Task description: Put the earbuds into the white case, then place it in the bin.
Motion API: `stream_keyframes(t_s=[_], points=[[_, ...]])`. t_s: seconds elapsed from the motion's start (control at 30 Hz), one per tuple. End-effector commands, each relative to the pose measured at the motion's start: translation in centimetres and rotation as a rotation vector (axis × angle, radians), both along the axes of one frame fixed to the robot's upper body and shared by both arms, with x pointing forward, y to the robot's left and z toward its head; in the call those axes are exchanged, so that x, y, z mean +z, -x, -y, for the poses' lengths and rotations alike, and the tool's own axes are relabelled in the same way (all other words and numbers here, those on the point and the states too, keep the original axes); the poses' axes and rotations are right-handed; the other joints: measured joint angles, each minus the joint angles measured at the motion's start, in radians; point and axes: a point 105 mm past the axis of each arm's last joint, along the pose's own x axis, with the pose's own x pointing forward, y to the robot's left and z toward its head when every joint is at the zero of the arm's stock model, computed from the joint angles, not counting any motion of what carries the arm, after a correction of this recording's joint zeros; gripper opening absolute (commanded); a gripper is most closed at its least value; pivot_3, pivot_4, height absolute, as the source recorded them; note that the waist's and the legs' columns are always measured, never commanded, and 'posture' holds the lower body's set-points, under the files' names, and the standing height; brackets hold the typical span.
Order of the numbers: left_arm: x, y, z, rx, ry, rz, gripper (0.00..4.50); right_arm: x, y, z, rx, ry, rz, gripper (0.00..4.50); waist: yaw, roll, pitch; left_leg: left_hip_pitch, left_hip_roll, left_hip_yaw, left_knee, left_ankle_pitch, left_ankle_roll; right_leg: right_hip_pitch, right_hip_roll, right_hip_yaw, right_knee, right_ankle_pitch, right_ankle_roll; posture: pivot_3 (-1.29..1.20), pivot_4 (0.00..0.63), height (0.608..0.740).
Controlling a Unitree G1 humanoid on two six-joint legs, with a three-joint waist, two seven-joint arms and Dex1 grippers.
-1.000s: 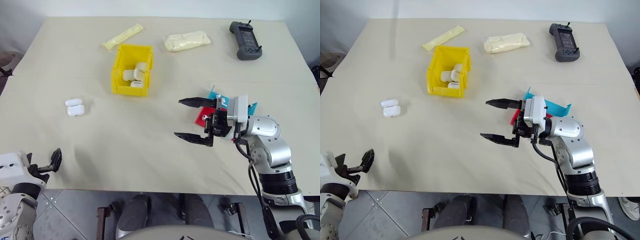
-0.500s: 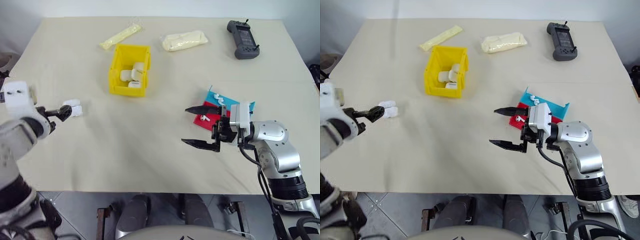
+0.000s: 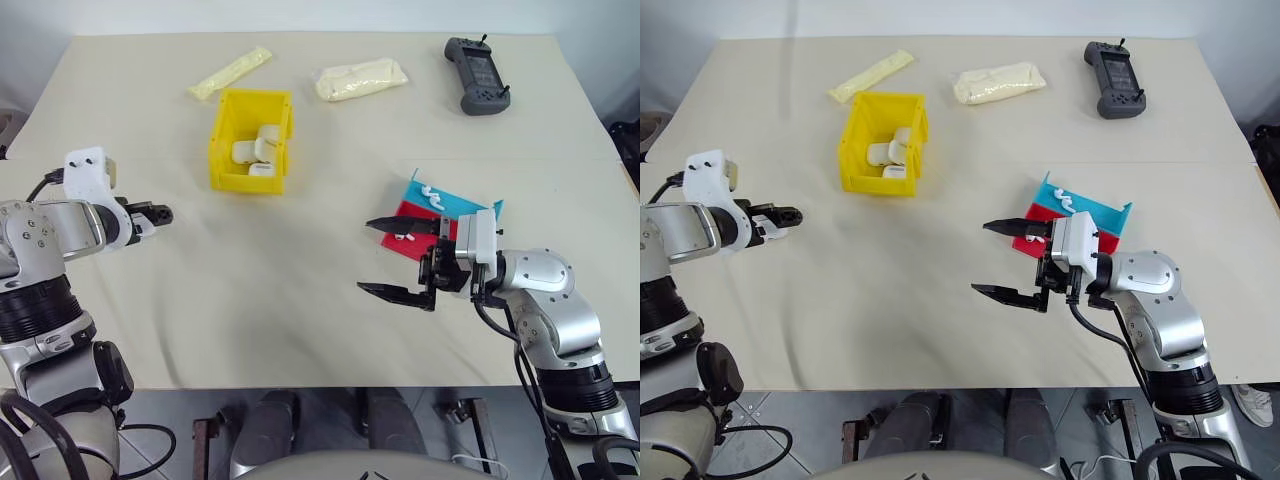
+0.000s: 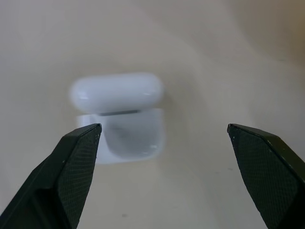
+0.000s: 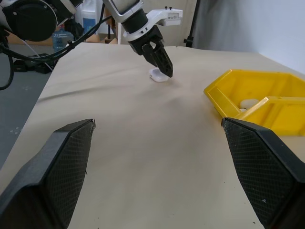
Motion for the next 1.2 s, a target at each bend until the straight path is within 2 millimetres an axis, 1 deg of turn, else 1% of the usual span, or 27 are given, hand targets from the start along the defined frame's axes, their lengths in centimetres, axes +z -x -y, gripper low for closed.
stream_keyframes(t_s=[0.03, 0.1, 0.3, 0.67, 0.8, 1.07, 1.13, 1.2], points=[[1.0, 0.2, -1.4, 0.084, 0.013, 0.039, 4.50, 1.0, 0.7, -0.1, -0.001, -0.032, 0.038, 4.45, 0.000, 0.000, 0.000, 0.000, 0.000, 0.000, 0.000, 0.000, 0.000, 0.000, 0.000, 0.000, 0.000, 0.000, 0.000, 0.00, 0.150, 0.740], [0.4, 0.0, -0.8, 0.050, 0.066, 0.033, 4.50, 0.9, 0.7, -0.2, -0.005, -0.035, 0.037, 4.45, 0.000, 0.000, 0.000, 0.000, -0.001, 0.000, 0.000, 0.000, 0.000, 0.000, 0.000, 0.000, 0.000, 0.000, 0.000, 0.00, 0.150, 0.740], [-0.7, -0.3, -0.8, 0.063, 0.086, -0.022, 4.50, 1.2, 1.0, -0.4, -0.012, -0.048, 0.042, 4.45, 0.000, -0.001, 0.000, 0.000, 0.000, 0.000, 0.001, 0.000, 0.000, 0.000, 0.000, 0.000, 0.001, 0.000, 0.000, 0.00, 0.150, 0.740], [-2.0, -0.3, -1.4, 0.054, 0.057, -0.119, 4.50, 1.0, 1.4, -0.6, -0.030, -0.062, 0.044, 4.45, 0.000, -0.001, 0.000, 0.000, -0.001, 0.000, 0.001, 0.000, 0.000, 0.000, -0.001, 0.000, 0.001, 0.000, 0.000, 0.00, 0.150, 0.740], [-2.2, -0.5, -1.5, 0.043, 0.053, -0.124, 4.50, 0.8, 1.5, -0.7, -0.036, -0.066, 0.043, 4.45, 0.000, -0.001, 0.000, 0.000, -0.001, 0.000, 0.001, 0.000, 0.000, 0.000, 0.000, 0.000, 0.001, 0.000, 0.000, 0.00, 0.150, 0.740], [-2.7, -0.7, -0.9, 0.012, 0.075, -0.139, 4.50, 0.7, 1.8, -0.9, -0.046, -0.076, 0.044, 4.45, 0.002, -0.001, 0.000, 0.001, -0.001, 0.000, 0.001, 0.000, 0.000, 0.000, -0.001, 0.000, 0.002, 0.000, 0.000, 0.00, 0.150, 0.740], [-2.9, -0.7, -0.8, 0.015, 0.084, -0.144, 4.10, 0.7, 1.7, -0.9, -0.048, -0.076, 0.047, 4.50, 0.001, -0.001, 0.000, 0.001, -0.001, 0.000, 0.001, 0.000, 0.000, 0.000, -0.001, 0.001, 0.002, 0.000, 0.000, 0.00, 0.150, 0.740], [-3.0, -0.5, -0.8, 0.014, 0.075, -0.147, 3.59, 0.7, 1.7, -0.9, -0.049, -0.077, 0.049, 4.50, 0.002, -0.001, 0.000, 0.001, -0.001, 0.000, 0.001, 0.000, 0.000, 0.000, -0.001, 0.001, 0.002, 0.000, 0.000, 0.00, 0.150, 0.740]])
